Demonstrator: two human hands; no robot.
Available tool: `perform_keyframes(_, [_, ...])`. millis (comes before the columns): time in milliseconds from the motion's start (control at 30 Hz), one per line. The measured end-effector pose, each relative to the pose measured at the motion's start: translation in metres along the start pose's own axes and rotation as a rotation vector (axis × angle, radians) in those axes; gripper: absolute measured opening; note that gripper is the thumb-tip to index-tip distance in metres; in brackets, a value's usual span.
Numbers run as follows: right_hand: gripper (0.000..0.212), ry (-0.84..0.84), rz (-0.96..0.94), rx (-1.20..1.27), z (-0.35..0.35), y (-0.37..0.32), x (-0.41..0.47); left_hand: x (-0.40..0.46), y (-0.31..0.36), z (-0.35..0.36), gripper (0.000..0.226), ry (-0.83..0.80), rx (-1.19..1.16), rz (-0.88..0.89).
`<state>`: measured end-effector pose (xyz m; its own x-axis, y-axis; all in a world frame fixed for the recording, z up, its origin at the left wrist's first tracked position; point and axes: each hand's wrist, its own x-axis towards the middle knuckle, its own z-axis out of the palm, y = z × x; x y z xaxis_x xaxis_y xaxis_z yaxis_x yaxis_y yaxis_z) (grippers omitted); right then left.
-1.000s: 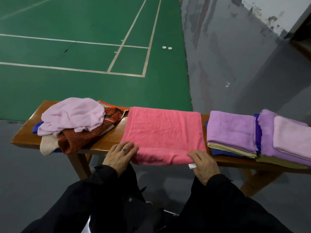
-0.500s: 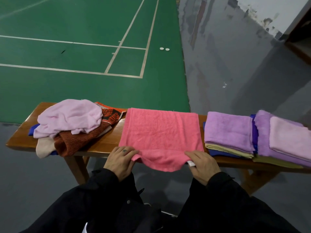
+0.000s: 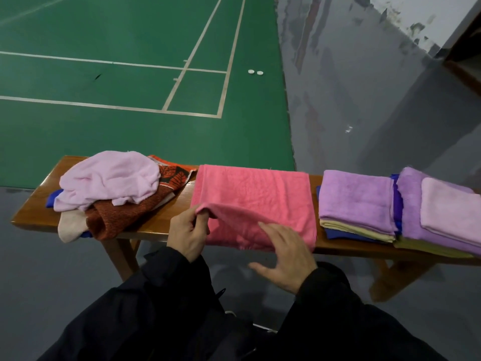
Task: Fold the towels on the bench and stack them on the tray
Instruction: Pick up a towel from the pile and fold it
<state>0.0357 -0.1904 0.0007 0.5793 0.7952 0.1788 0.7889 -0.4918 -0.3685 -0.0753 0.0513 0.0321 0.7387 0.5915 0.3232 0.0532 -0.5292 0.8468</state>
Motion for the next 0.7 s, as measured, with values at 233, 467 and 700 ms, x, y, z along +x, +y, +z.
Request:
perform_keyframes(233, [0.117,0.078,0.232,-0.061,0.028,-0.035,0.066,0.004,0.015,0.002,0.036,-0.001,-0.092,0.01])
perform_keyframes(467, [0.065,0.143,0.32,-0.137,-0.008,-0.003,0.09,0.02,0.004,-0.012,0.034,0.066,-0.195,-0.033])
perform_keyframes(700, [0.028,0.359,0.5,-0.106,-0.124,0.045,0.171,0.171,0.028,-0.016,0.068,0.045,-0.012,-0.079])
